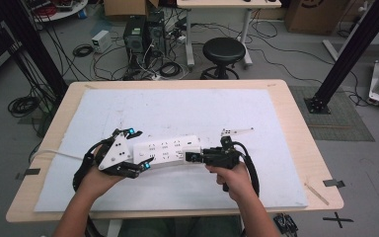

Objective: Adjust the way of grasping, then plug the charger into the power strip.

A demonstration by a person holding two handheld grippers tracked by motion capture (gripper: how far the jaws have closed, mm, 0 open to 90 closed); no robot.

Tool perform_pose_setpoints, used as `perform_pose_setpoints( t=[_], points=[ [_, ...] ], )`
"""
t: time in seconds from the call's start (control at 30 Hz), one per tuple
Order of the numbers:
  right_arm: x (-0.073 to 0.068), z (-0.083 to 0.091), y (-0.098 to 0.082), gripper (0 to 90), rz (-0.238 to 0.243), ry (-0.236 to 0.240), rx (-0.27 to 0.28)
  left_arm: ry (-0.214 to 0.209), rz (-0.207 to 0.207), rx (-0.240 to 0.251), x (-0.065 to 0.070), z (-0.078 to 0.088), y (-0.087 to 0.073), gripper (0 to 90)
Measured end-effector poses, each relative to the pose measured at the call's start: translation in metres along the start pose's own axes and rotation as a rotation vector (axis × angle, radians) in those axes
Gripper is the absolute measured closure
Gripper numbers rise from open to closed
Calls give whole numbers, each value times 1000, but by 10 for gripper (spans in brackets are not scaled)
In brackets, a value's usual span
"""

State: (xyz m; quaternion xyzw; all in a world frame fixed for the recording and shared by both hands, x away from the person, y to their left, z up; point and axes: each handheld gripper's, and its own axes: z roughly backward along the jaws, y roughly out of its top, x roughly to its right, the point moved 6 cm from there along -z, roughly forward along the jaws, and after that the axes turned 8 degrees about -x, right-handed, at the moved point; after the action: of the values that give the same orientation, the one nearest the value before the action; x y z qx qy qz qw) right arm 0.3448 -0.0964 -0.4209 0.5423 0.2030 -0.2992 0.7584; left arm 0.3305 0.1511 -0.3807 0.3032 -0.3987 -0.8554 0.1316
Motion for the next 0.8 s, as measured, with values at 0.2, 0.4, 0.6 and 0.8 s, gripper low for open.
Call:
perform_pose_setpoints(
  t=[0.2, 0.4, 0.6, 0.8],
  points=[
    [6, 0, 2, 629, -5, -13, -6, 10, 30, -1, -13, 3, -3, 192],
    [14, -3, 9, 629, 2, -37, 22, 10, 56, -24, -16, 4, -12, 192],
    [19, -6, 20, 629, 5, -39, 32, 24, 73, -47, -20, 9, -24, 192],
    [21, -9, 29, 629, 66, -88, 37, 41, 94, -44, -25, 16, -28, 192]
  ],
)
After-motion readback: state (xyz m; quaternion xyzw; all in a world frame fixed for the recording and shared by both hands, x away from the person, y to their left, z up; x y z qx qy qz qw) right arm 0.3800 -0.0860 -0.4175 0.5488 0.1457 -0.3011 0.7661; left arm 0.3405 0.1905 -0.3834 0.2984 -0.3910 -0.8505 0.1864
